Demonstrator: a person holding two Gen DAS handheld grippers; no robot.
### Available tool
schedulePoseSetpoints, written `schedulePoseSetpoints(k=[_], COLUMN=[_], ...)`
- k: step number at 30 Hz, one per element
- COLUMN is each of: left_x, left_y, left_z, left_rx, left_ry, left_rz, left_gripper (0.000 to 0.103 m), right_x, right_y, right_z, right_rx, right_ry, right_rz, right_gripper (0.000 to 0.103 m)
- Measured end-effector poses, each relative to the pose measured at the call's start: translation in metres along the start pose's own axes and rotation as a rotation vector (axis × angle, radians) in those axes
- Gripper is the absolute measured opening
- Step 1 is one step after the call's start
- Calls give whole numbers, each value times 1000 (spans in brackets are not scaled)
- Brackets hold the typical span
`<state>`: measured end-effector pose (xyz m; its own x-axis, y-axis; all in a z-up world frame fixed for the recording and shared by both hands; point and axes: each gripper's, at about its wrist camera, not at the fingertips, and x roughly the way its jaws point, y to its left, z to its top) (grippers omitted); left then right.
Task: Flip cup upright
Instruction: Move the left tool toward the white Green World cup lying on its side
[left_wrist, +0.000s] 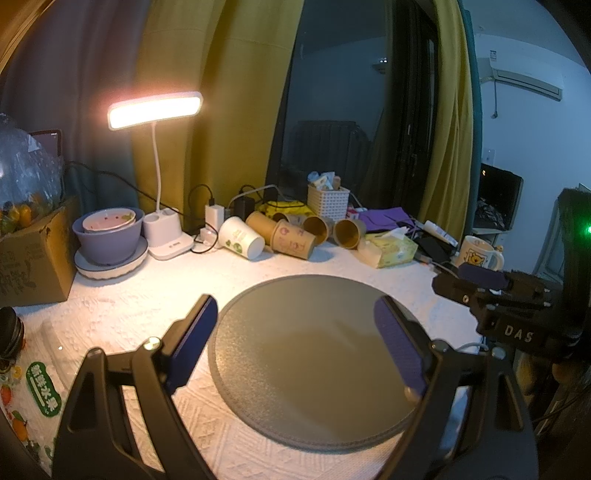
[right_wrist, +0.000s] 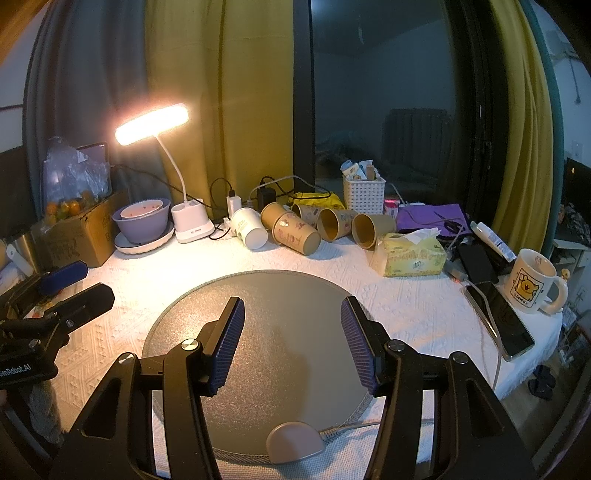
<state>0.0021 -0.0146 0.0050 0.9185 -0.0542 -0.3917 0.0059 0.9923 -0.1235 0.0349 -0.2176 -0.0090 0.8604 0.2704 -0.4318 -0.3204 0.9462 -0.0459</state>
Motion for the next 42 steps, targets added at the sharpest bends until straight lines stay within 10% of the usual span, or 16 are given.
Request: schedulePoseSetpoints(k=[42], left_x=[254], left_y=[70], left_z=[65], left_rx=[-237], left_ry=[312], left_rz=[85], left_gripper=[88], right_x=[222], right_y=[-67], right_z=[89], right_rx=[-69], right_ry=[182], right_rz=[86], right_gripper=[57])
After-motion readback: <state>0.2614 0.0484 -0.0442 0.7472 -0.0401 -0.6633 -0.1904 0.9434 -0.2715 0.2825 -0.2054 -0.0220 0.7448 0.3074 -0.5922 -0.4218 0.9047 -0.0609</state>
